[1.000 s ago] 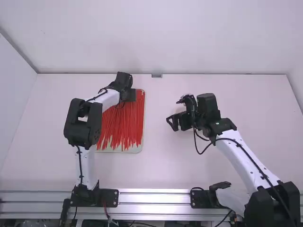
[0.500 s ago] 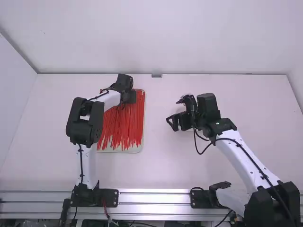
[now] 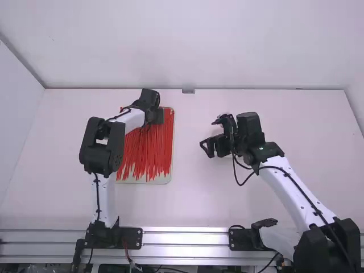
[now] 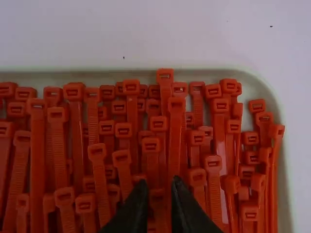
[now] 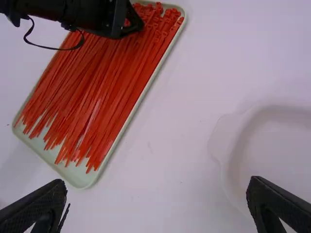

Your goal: Fasten the cable tie

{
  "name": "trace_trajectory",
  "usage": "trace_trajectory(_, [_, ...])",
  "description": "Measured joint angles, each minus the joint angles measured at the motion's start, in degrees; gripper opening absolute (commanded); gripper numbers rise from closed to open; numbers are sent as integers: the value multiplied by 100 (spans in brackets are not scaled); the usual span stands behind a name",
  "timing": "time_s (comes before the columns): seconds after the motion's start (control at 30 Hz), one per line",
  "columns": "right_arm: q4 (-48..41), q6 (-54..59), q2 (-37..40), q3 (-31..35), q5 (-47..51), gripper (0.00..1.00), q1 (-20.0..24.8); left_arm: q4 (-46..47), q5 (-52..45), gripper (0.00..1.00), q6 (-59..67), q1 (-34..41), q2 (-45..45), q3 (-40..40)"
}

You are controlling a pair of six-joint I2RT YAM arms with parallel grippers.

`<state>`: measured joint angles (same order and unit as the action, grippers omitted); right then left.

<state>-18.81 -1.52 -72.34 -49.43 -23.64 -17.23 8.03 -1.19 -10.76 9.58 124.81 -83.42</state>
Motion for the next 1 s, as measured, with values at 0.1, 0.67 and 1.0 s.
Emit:
trace_trajectory(0.1, [0, 2, 0, 0, 0, 99, 0, 13, 0, 12, 0, 2, 0, 0])
trace_trajectory(0.67, [0, 4, 0, 0, 2, 99, 0, 44, 0, 4, 0, 2, 0, -37])
trace_trajectory(1.0, [0, 0, 0, 0, 0, 99, 0, 37, -144, 14, 2, 2, 0, -37])
